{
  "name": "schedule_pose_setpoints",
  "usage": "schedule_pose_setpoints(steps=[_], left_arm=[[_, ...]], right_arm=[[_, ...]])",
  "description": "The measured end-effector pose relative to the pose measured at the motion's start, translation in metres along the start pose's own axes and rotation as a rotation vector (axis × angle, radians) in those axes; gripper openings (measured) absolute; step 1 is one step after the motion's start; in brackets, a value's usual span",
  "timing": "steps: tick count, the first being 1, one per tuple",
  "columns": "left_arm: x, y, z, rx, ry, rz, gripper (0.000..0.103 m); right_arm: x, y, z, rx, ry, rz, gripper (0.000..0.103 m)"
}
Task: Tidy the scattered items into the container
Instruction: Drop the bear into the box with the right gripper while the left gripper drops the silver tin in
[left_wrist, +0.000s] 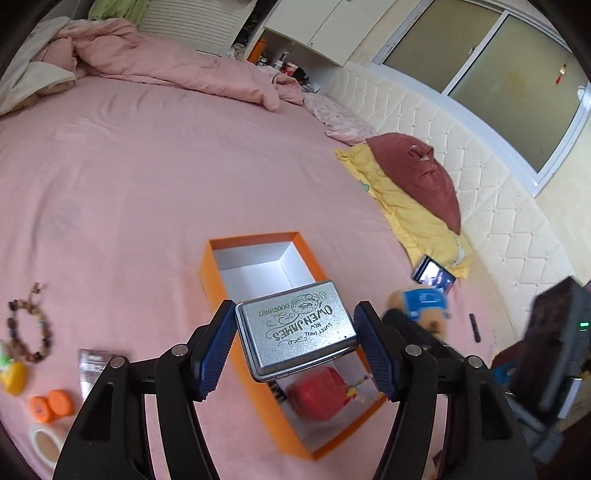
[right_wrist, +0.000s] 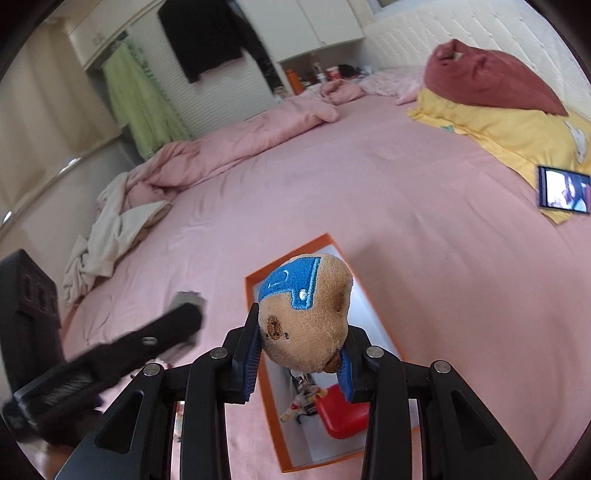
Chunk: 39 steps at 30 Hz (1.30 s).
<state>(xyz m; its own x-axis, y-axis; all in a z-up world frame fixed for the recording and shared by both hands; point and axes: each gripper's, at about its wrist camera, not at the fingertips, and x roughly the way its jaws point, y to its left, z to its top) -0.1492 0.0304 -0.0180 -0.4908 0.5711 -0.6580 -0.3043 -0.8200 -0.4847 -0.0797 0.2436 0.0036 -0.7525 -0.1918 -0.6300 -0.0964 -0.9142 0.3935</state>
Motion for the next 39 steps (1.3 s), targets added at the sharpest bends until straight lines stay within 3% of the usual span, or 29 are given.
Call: schedule_pose_setpoints(steps=[7, 14, 24, 28, 31, 39], left_arm=[[0.022, -0.003, -0.006, 0.017, 0.022, 0.046, 0.066], [0.029, 0.006, -0.007, -0.019, 0.041, 0.064, 0.066], [0.05, 0.006, -0.013, -0.027, 0.115, 0.113, 0.066], [0.044, 0.007, -0.012, -0.028, 0.09, 0.102, 0.066], [0.039, 0.01, -0.011, -0.048, 0.062, 0.097, 0.072], [0.028, 0.024, -0.009, -0.085, 0.048, 0.144, 0.073]], right_arm=[[0.01, -0.016, 0.003, 0.094, 0.022, 0.008, 0.033], [0.022, -0.008, 0.001, 0.073, 0.014, 0.001, 0.034], [0.04, -0.025, -0.001, 0.152, 0.094, -0.001, 0.039], [0.037, -0.026, -0.002, 0.162, 0.08, 0.001, 0.049], [0.033, -0.025, -0.001, 0.152, 0.063, 0.0, 0.05], [0.031, -0.022, -0.001, 0.14, 0.055, -0.007, 0.05]])
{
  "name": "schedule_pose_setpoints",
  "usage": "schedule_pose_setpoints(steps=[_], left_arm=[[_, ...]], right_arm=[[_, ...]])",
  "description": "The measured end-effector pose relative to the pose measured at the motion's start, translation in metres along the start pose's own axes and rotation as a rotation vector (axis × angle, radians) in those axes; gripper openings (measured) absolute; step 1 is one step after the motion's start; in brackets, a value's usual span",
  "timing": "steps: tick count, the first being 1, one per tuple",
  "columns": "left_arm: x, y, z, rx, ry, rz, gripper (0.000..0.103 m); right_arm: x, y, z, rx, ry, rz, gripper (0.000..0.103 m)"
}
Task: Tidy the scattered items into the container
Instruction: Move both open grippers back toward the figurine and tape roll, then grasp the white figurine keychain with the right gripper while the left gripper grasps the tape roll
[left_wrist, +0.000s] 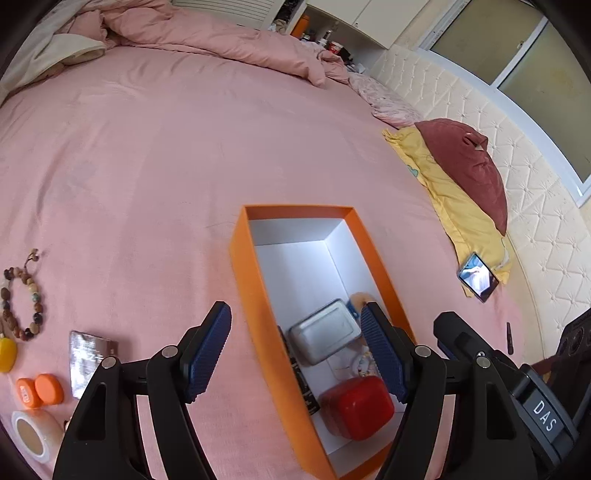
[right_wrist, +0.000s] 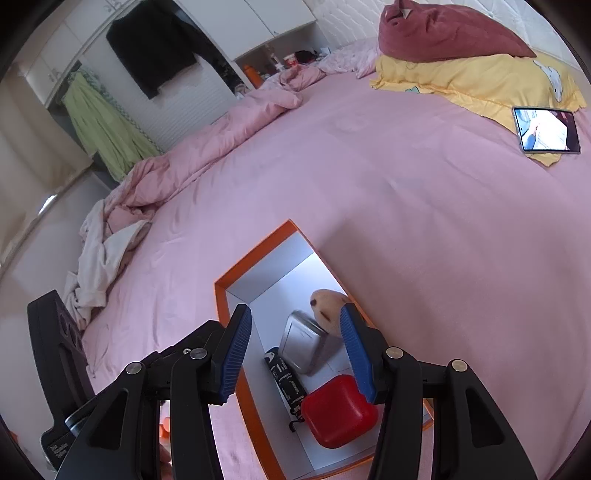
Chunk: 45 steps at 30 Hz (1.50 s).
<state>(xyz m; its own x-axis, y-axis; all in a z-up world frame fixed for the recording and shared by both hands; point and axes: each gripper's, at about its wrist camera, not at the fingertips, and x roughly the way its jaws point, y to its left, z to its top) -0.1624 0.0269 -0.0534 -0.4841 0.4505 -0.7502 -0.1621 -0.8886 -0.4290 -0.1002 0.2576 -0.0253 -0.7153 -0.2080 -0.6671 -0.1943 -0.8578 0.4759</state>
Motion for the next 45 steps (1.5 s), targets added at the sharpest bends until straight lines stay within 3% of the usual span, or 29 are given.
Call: schedule_pose_setpoints(steps=[6, 9, 13, 16, 23, 26, 29, 32, 35, 40, 44, 45], left_arm=[[-0.041, 0.039, 0.001, 0.0, -0.079, 0.12, 0.073], [-0.071, 0.085, 0.002, -0.096, -0.107, 0.077, 0.074], [-0.106, 0.152, -0.017, -0.198, -0.089, 0.158, 0.079], [-0.123, 0.178, -0.046, -0.155, -0.062, 0.218, 0.079], [-0.115, 0.184, -0.106, -0.021, -0.017, 0.198, 0.079], [-0.101, 0.178, -0.115, 0.031, 0.019, 0.235, 0.079], [-0.087, 0.173, -0.118, 0.1, 0.031, 0.296, 0.078], [-0.078, 0.177, -0.118, 0.124, 0.033, 0.275, 0.078], [-0.075, 0.177, -0.114, 0.137, 0.011, 0.264, 0.078], [-0.072, 0.191, -0.106, 0.088, -0.001, 0.188, 0.076], [-0.082, 0.211, -0.104, 0.032, -0.013, 0.077, 0.07], [-0.082, 0.212, -0.104, 0.039, -0.009, 0.072, 0.067]], right_arm=[[0.002, 0.027, -0.006, -0.119, 0.003, 0.02, 0.05], [0.003, 0.048, -0.015, -0.208, 0.017, 0.063, 0.051], [0.003, 0.075, -0.032, -0.331, 0.039, 0.128, 0.057], [0.007, 0.095, -0.05, -0.426, 0.072, 0.165, 0.057], [0.031, 0.15, -0.128, -0.708, 0.224, 0.232, 0.057], [0.053, 0.158, -0.161, -0.731, 0.327, 0.249, 0.057], [0.074, 0.157, -0.18, -0.734, 0.375, 0.214, 0.056], [0.093, 0.147, -0.18, -0.678, 0.428, 0.182, 0.056], [0.1, 0.147, -0.177, -0.679, 0.417, 0.163, 0.056], [0.112, 0.147, -0.172, -0.614, 0.459, 0.246, 0.053], [0.115, 0.157, -0.18, -0.631, 0.528, 0.342, 0.053], [0.114, 0.162, -0.183, -0.668, 0.509, 0.335, 0.053]])
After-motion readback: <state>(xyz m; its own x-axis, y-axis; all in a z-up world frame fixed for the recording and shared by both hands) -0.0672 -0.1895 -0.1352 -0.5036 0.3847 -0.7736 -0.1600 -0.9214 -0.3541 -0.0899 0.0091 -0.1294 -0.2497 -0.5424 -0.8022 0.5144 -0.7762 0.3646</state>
